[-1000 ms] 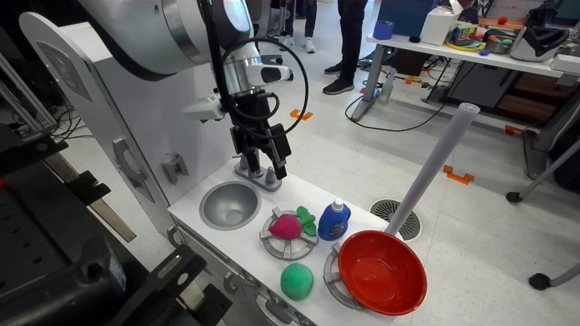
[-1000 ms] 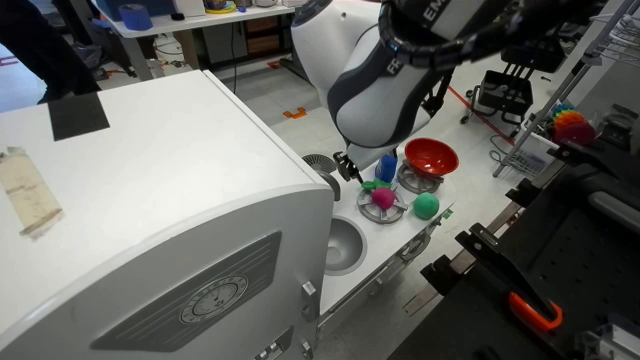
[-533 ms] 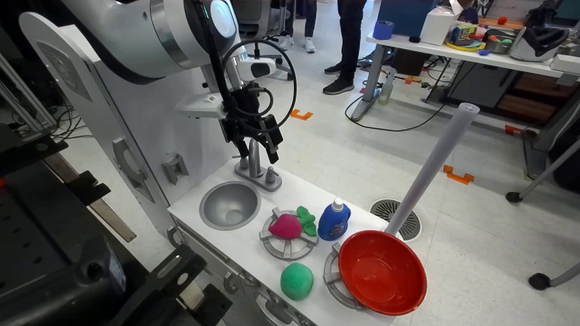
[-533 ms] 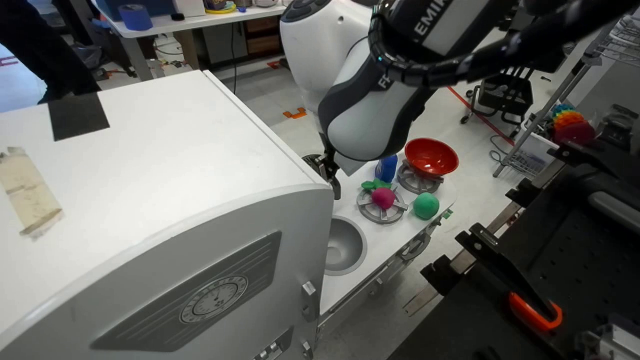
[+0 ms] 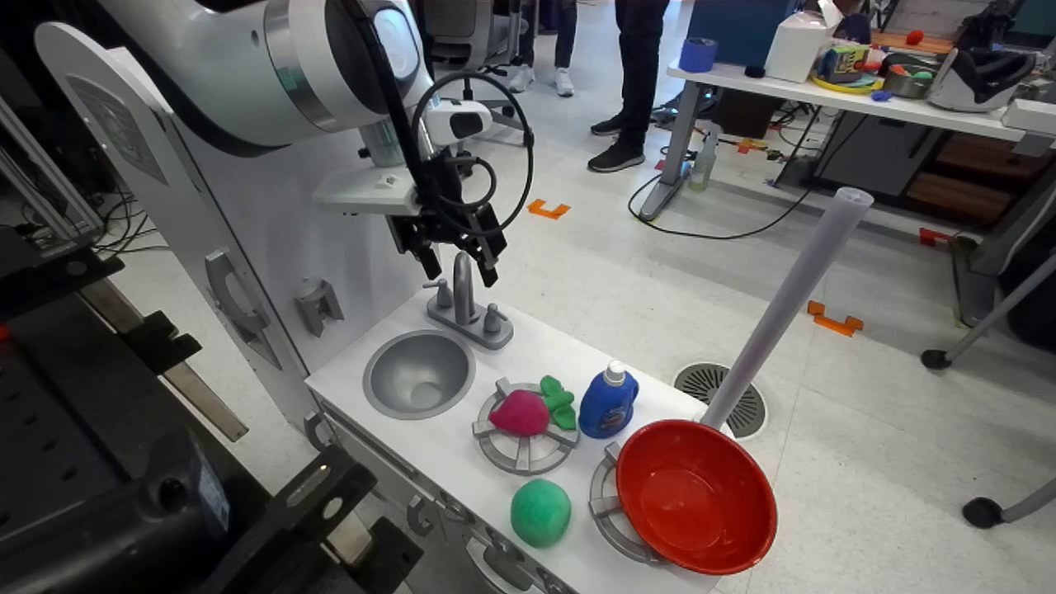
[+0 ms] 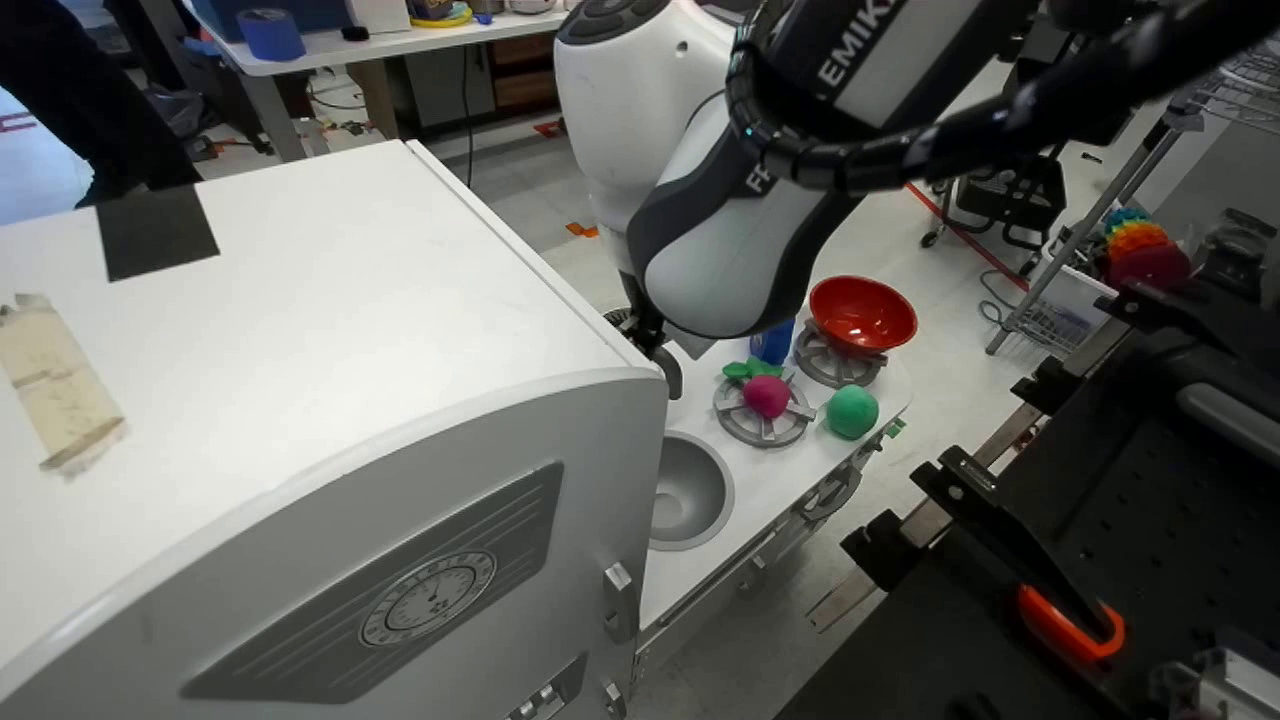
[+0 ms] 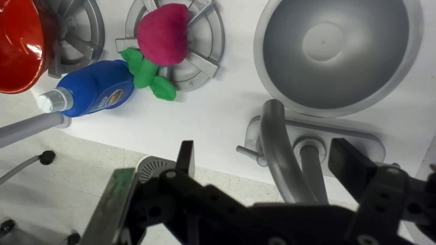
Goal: Move the tap nozzle to the right
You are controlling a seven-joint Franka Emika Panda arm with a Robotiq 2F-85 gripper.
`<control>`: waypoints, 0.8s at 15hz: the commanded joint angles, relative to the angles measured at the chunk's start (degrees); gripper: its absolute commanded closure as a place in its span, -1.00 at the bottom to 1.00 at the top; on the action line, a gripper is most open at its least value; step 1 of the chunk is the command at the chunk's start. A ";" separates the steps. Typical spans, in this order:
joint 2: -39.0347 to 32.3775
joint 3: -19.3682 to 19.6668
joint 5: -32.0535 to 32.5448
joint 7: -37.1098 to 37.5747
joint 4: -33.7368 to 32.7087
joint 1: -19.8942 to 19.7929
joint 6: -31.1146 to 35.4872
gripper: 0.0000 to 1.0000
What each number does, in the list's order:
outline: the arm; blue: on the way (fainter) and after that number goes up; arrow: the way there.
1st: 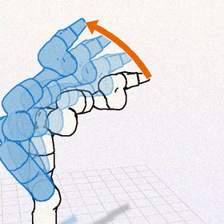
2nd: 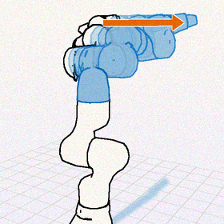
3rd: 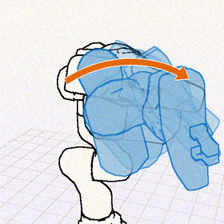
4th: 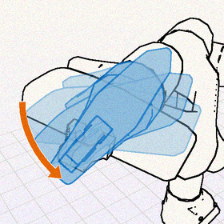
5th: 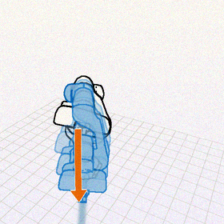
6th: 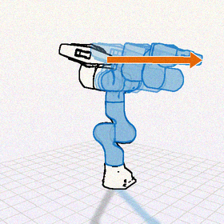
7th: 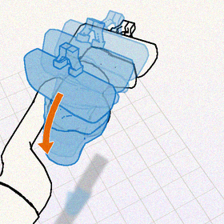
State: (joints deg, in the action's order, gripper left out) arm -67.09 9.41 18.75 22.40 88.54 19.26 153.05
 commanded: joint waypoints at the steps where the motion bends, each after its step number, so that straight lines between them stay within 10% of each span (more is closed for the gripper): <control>1: -3.26 0.09 -2.66 -2.44 -4.78 0.23 -2.16 -1.00; 12: -12.65 5.11 -5.24 0.32 -23.46 -2.49 -11.86 -1.00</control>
State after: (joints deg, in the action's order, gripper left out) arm -76.21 10.90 13.35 21.63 71.72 18.31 142.76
